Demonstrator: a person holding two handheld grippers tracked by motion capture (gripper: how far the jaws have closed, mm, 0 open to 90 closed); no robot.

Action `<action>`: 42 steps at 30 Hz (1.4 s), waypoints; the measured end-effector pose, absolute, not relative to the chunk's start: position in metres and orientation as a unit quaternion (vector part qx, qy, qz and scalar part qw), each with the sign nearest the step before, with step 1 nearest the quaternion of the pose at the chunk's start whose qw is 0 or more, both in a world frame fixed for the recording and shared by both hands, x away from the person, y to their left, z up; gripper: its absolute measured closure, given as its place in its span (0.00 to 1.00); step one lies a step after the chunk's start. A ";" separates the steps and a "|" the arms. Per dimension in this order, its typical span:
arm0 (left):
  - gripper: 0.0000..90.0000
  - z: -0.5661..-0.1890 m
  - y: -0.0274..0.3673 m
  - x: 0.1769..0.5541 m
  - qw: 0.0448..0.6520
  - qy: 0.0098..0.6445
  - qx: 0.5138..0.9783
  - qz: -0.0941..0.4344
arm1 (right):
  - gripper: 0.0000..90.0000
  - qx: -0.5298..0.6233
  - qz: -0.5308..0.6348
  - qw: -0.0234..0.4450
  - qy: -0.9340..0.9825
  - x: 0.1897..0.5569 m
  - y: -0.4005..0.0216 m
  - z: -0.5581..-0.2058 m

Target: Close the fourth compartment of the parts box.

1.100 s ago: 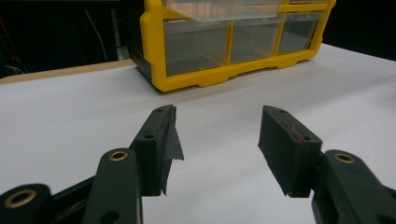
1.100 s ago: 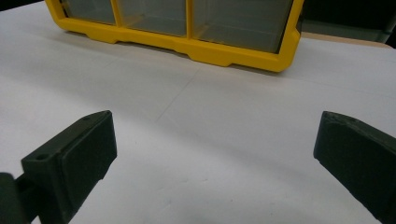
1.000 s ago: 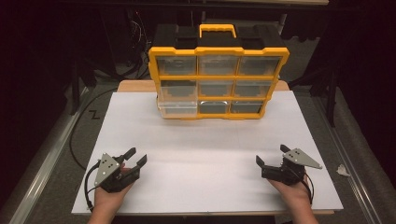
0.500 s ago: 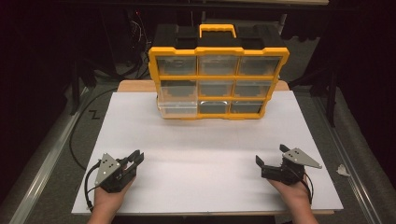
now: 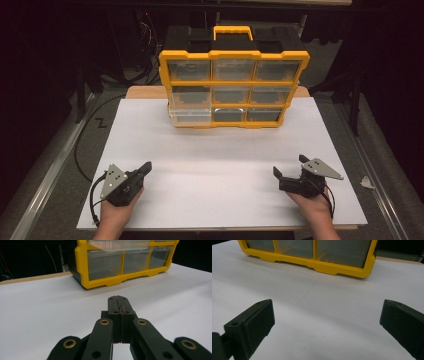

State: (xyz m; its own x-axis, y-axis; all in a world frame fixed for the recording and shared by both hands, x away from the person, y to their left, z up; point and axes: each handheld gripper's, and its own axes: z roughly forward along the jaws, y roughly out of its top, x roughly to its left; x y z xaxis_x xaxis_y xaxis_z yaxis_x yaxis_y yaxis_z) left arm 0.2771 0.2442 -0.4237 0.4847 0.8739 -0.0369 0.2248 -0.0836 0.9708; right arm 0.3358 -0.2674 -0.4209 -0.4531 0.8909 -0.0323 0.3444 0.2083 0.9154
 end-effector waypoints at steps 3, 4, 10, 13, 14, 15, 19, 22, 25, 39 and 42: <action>1.00 -0.425 0.243 0.277 0.536 0.405 0.677 0.301 | 0.01 0.432 0.457 0.299 0.718 0.336 -0.267 -0.421; 1.00 -0.425 0.242 0.277 0.533 0.404 0.679 0.302 | 0.01 0.432 0.457 0.299 0.718 0.336 -0.267 -0.421; 1.00 -0.426 0.239 0.277 0.532 0.402 0.678 0.310 | 0.01 0.429 0.459 0.296 0.719 0.337 -0.268 -0.422; 1.00 -0.425 0.238 0.276 0.541 0.399 0.672 0.312 | 0.01 0.427 0.458 0.297 0.721 0.337 -0.267 -0.422; 1.00 -0.424 0.238 0.276 0.541 0.398 0.672 0.313 | 0.01 0.426 0.458 0.296 0.721 0.337 -0.267 -0.422; 1.00 -0.423 0.236 0.275 0.541 0.399 0.671 0.315 | 0.01 0.426 0.458 0.297 0.722 0.337 -0.267 -0.422; 1.00 -0.421 0.232 0.275 0.548 0.395 0.668 0.313 | 0.01 0.422 0.459 0.298 0.723 0.336 -0.266 -0.422; 1.00 -0.421 0.228 0.276 0.553 0.391 0.670 0.303 | 0.01 0.421 0.459 0.298 0.724 0.336 -0.266 -0.423; 1.00 -0.420 0.224 0.278 0.559 0.385 0.672 0.296 | 0.01 0.421 0.458 0.298 0.724 0.336 -0.266 -0.423; 1.00 -0.398 0.189 0.297 0.581 0.378 0.669 0.269 | 0.01 0.414 0.461 0.300 0.726 0.334 -0.266 -0.421; 1.00 -0.397 0.181 0.305 0.577 0.383 0.670 0.267 | 0.01 0.413 0.461 0.300 0.726 0.334 -0.266 -0.421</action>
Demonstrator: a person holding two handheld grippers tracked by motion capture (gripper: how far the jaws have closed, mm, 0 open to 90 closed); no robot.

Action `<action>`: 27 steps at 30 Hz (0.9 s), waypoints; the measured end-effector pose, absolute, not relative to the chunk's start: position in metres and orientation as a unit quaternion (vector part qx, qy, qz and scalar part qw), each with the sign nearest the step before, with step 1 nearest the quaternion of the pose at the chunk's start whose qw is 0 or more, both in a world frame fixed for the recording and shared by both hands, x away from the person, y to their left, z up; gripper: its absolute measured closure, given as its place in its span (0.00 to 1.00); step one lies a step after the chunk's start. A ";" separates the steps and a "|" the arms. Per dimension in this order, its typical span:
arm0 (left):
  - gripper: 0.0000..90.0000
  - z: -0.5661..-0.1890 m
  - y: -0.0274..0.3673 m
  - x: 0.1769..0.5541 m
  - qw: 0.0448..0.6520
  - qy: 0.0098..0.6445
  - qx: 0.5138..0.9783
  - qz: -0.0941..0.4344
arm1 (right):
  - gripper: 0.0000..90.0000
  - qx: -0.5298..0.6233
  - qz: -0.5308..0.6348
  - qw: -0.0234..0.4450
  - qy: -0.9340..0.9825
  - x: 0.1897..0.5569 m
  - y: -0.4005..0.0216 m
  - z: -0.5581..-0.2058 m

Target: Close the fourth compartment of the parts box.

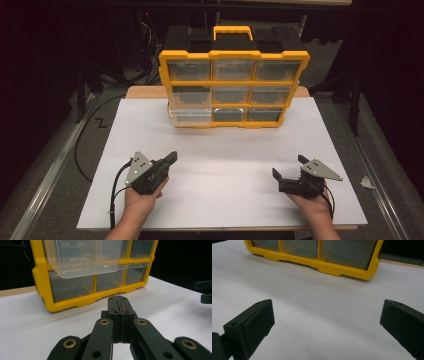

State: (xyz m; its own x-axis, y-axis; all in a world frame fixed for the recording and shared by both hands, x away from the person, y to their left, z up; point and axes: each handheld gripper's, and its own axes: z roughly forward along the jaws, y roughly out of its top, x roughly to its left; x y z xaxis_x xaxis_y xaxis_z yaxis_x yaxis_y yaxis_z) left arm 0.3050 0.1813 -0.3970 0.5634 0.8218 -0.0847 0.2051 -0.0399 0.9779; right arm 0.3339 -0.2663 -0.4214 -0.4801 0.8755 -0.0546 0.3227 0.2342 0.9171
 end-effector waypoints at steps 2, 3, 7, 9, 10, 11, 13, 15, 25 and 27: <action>1.00 -0.396 0.177 0.310 0.575 0.390 0.669 0.266 | 0.01 0.412 0.462 0.300 0.726 0.334 -0.267 -0.421; 1.00 -0.396 0.175 0.313 0.579 0.393 0.665 0.261 | 0.01 0.412 0.462 0.300 0.726 0.334 -0.267 -0.421; 1.00 -0.394 0.169 0.320 0.581 0.398 0.660 0.263 | 0.01 0.413 0.465 0.299 0.724 0.334 -0.267 -0.421; 1.00 -0.392 0.166 0.323 0.576 0.397 0.663 0.268 | 0.01 0.412 0.465 0.300 0.724 0.334 -0.267 -0.421; 1.00 -0.392 0.164 0.325 0.574 0.399 0.663 0.268 | 0.01 0.411 0.465 0.300 0.725 0.334 -0.267 -0.421; 1.00 -0.391 0.163 0.327 0.573 0.400 0.663 0.267 | 0.01 0.412 0.465 0.300 0.724 0.334 -0.267 -0.421; 1.00 -0.389 0.161 0.330 0.575 0.402 0.661 0.266 | 0.01 0.412 0.466 0.299 0.724 0.334 -0.267 -0.420; 1.00 -0.387 0.158 0.332 0.571 0.403 0.663 0.269 | 0.01 0.411 0.466 0.300 0.724 0.334 -0.268 -0.420; 1.00 -0.369 0.145 0.346 0.564 0.400 0.664 0.285 | 0.01 0.412 0.468 0.301 0.721 0.333 -0.269 -0.420; 1.00 -0.365 0.144 0.349 0.564 0.399 0.663 0.288 | 0.01 0.413 0.469 0.301 0.721 0.333 -0.269 -0.419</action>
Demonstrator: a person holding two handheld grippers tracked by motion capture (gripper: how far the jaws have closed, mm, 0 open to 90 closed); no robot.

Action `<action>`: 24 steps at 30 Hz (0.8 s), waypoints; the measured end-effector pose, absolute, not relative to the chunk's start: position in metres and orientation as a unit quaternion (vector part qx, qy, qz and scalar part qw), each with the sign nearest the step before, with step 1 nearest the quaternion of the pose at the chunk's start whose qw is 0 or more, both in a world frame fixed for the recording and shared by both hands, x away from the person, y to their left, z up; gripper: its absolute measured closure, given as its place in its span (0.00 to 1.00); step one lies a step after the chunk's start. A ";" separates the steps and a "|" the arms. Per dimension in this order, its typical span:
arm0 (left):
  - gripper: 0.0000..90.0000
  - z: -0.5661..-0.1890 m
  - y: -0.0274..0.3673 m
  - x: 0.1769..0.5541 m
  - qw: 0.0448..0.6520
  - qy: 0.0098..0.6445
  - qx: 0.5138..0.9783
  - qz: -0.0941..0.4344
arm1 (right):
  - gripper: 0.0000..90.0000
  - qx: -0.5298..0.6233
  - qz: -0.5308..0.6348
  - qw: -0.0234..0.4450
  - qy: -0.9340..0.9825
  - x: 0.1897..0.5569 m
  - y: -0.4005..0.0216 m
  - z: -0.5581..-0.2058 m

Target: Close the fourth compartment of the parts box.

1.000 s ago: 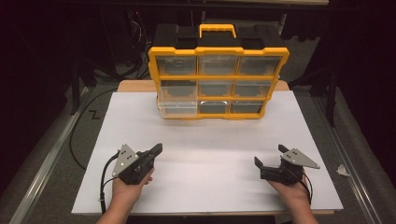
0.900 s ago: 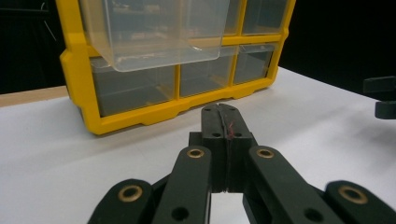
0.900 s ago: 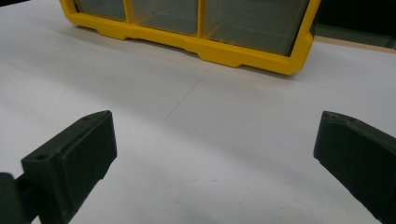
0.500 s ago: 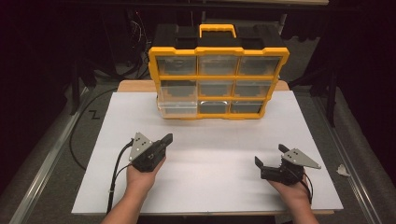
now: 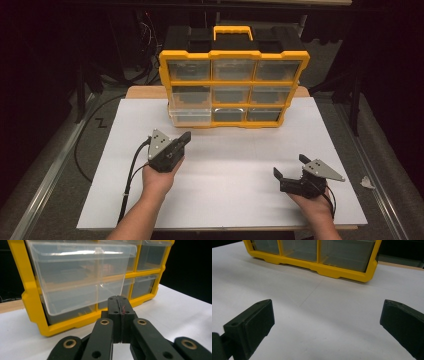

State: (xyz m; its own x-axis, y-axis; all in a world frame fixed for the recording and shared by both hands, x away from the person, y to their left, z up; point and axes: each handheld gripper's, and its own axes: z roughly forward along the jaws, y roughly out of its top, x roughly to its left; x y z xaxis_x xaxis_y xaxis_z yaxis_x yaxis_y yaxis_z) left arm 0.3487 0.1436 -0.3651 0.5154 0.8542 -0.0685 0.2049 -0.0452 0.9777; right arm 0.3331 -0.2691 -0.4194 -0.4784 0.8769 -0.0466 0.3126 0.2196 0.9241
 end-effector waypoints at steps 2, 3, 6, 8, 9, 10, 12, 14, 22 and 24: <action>1.00 -0.361 0.142 0.352 0.566 0.400 0.660 0.290 | 0.01 0.413 0.470 0.300 0.720 0.333 -0.269 -0.419; 1.00 -0.359 0.142 0.353 0.567 0.402 0.658 0.289 | 0.01 0.413 0.470 0.301 0.720 0.333 -0.269 -0.419; 1.00 -0.354 0.140 0.359 0.564 0.404 0.657 0.296 | 0.01 0.415 0.470 0.302 0.718 0.333 -0.270 -0.419; 1.00 -0.352 0.139 0.363 0.561 0.405 0.657 0.298 | 0.01 0.415 0.470 0.303 0.718 0.333 -0.270 -0.419; 1.00 -0.351 0.139 0.365 0.560 0.408 0.656 0.299 | 0.01 0.416 0.470 0.302 0.718 0.333 -0.271 -0.419; 1.00 -0.351 0.138 0.367 0.559 0.410 0.655 0.299 | 0.01 0.416 0.469 0.302 0.718 0.333 -0.271 -0.419; 1.00 -0.350 0.137 0.370 0.559 0.412 0.655 0.298 | 0.01 0.416 0.469 0.302 0.718 0.333 -0.271 -0.419; 1.00 -0.350 0.136 0.373 0.559 0.415 0.653 0.298 | 0.01 0.416 0.470 0.302 0.718 0.334 -0.271 -0.419; 1.00 -0.350 0.131 0.382 0.546 0.417 0.660 0.302 | 0.01 0.418 0.469 0.302 0.717 0.334 -0.273 -0.420; 1.00 -0.350 0.130 0.382 0.549 0.416 0.658 0.304 | 0.01 0.419 0.470 0.301 0.716 0.334 -0.273 -0.420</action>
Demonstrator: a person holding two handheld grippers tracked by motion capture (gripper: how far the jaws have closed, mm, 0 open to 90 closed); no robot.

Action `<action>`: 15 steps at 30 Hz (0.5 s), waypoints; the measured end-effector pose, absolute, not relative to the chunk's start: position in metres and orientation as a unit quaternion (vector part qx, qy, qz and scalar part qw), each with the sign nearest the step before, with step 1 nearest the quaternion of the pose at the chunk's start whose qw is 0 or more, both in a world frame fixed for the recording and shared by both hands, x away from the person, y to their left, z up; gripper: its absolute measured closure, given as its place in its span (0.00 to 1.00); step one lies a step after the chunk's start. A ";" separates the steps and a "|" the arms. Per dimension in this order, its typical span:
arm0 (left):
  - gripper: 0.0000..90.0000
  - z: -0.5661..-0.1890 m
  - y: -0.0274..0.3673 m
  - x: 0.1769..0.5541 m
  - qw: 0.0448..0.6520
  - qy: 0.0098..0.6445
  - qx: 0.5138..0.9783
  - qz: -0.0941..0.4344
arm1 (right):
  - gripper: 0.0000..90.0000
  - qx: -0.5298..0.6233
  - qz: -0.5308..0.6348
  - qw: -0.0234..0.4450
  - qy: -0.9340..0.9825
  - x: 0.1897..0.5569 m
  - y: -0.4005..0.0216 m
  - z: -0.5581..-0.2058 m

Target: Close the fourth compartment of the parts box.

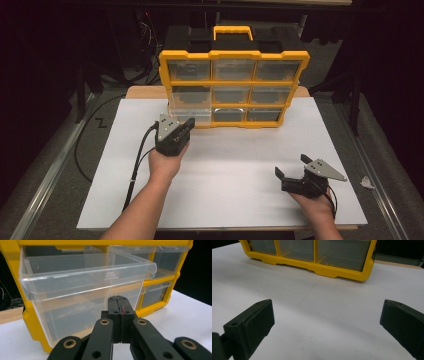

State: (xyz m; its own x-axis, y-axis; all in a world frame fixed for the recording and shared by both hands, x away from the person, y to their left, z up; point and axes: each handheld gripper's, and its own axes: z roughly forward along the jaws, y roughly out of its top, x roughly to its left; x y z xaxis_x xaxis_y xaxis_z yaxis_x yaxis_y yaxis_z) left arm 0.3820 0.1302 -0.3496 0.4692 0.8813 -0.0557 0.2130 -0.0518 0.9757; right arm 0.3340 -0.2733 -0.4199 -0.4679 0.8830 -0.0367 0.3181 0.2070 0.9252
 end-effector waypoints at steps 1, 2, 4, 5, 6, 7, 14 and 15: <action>1.00 -0.349 0.130 0.382 0.548 0.416 0.659 0.305 | 0.01 0.419 0.470 0.300 0.716 0.334 -0.273 -0.420; 1.00 -0.349 0.130 0.383 0.548 0.416 0.659 0.305 | 0.01 0.419 0.471 0.300 0.716 0.334 -0.273 -0.420; 1.00 -0.348 0.129 0.384 0.549 0.415 0.658 0.305 | 0.01 0.418 0.471 0.301 0.716 0.334 -0.273 -0.420; 1.00 -0.348 0.129 0.384 0.549 0.415 0.658 0.306 | 0.01 0.418 0.471 0.301 0.716 0.334 -0.273 -0.420; 1.00 -0.347 0.129 0.384 0.550 0.416 0.657 0.305 | 0.01 0.419 0.470 0.300 0.716 0.334 -0.272 -0.420; 1.00 -0.347 0.128 0.384 0.550 0.416 0.658 0.303 | 0.01 0.419 0.470 0.300 0.716 0.334 -0.272 -0.420; 1.00 -0.345 0.129 0.385 0.554 0.416 0.652 0.308 | 0.01 0.417 0.471 0.301 0.717 0.334 -0.273 -0.419; 1.00 -0.344 0.129 0.385 0.554 0.416 0.652 0.308 | 0.01 0.417 0.471 0.301 0.717 0.334 -0.273 -0.419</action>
